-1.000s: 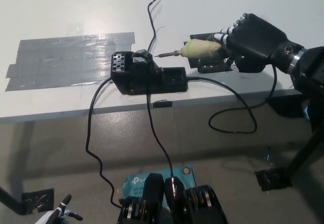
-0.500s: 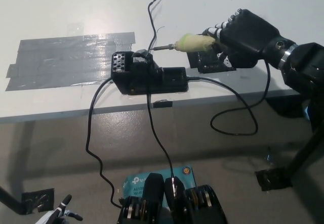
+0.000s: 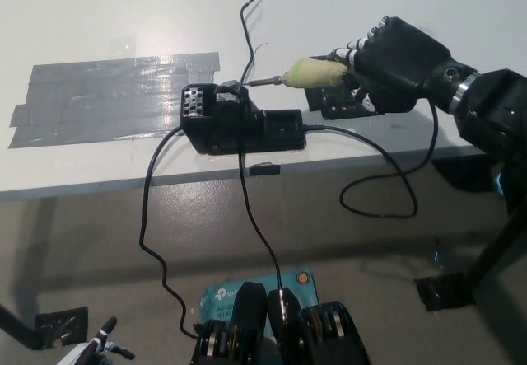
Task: The robot uses its right hand to grab and lift the soldering gun kept on the middle of the table and puts it in its base
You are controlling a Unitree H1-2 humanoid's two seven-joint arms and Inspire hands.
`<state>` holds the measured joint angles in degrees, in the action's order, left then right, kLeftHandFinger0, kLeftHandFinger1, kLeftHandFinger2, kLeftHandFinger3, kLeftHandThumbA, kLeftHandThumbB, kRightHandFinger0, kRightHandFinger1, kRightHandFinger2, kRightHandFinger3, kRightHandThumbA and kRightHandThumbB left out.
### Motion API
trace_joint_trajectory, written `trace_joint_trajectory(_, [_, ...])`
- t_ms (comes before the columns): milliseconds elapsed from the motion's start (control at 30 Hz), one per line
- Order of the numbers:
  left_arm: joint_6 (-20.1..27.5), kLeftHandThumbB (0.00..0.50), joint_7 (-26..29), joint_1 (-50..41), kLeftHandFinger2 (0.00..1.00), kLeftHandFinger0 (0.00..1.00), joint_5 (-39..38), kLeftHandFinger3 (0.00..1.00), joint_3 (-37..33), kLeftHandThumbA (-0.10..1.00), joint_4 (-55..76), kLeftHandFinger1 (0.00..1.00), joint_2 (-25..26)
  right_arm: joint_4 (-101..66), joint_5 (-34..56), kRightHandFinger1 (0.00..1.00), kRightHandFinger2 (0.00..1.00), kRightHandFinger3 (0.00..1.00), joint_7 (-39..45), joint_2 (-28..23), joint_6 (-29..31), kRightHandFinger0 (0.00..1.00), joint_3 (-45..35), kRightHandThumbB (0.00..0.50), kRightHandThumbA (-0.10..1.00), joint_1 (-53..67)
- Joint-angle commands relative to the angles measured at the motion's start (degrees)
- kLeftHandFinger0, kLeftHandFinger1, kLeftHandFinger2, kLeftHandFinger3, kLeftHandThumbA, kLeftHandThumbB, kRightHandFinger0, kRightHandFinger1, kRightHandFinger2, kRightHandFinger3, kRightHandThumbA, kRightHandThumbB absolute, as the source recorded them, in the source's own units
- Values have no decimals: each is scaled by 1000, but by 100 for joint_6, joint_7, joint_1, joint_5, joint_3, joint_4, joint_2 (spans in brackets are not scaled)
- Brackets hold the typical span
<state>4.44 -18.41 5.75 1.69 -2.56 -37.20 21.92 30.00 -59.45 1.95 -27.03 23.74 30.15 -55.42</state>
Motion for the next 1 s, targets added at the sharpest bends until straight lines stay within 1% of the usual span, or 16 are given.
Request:
trace_joint_trajectory(0, [140,500,-68,74,240,0,-2,499,-12,1000,90,0,119,-85,-125,0,341,318,-263,-92,-18,0,-24,54,-100,-353])
trace_joint_trajectory(33, [115,500,-65,71,229,0,-18,488,1,1000,99,0,113,-118,-99,0,343,321,-247,-92,-24,0,-44,27,-100,-342])
trace_joint_trajectory(67, [81,500,-72,64,233,0,-23,504,3,1000,130,0,114,-156,-96,3,501,341,-264,-103,-26,0,-61,16,-100,-333])
trace_joint_trajectory(133, [2,500,-99,63,244,0,-30,504,-3,1000,173,0,120,-203,2,0,231,294,-252,-107,-57,0,-149,52,-100,-290])
trace_joint_trajectory(200, [26,500,-92,58,229,0,-9,512,-15,1000,182,0,127,-224,6,0,249,246,-383,-124,-20,0,-195,109,-100,-261])
trace_joint_trajectory(267, [20,500,-101,52,230,0,-20,517,-8,1000,173,0,135,-243,-37,0,107,178,-361,-123,-50,0,-187,178,-100,-269])
trace_joint_trajectory(300, [70,500,-104,64,228,0,-30,508,-3,1000,107,0,132,-261,-67,0,176,169,-391,-126,-74,0,-193,207,-100,-262])
trace_joint_trajectory(333, [94,500,-97,40,230,0,-15,514,-12,1000,128,0,136,-261,-69,0,375,164,-402,-130,-71,0,-195,244,-100,-265])
trace_joint_trajectory(400, [71,500,-80,32,234,0,-10,510,-7,1000,133,0,132,-318,-14,0,437,107,-315,-134,-99,0,-227,281,-100,-256])
trace_joint_trajectory(533, [13,500,-33,-7,198,0,14,477,-6,1000,174,0,118,-309,-51,0,153,0,-496,-147,-117,0,-284,356,-100,-238])
trace_joint_trajectory(600, [68,500,-56,6,212,0,-9,482,1,1000,116,0,119,-305,-56,0,184,3,-473,-168,-152,0,-302,346,-100,-241])
trace_joint_trajectory(667, [125,500,-62,28,215,0,-12,501,4,1000,53,0,131,-247,-71,0,57,0,-655,-177,-68,0,-305,333,-100,-253])
trace_joint_trajectory(733, [129,500,-73,22,210,0,-40,493,22,1000,49,0,130,-364,-57,0,2,3,-487,-202,-83,0,-291,218,-100,-236])
trace_joint_trajectory(800, [168,500,-80,25,198,0,-45,482,21,1000,27,0,134,-449,9,0,0,0,-324,-195,-100,0,-289,159,-100,-187])
trace_joint_trajectory(867, [127,500,-62,1,196,0,-14,505,7,1000,79,0,137,-574,-10,0,301,1,-352,-202,-62,0,-269,170,-100,-81])
trace_joint_trajectory(967, [91,500,-59,-7,195,0,-29,485,20,1000,90,0,131,-646,-125,0,191,12,-438,-218,-49,0,-223,141,-100,-5])
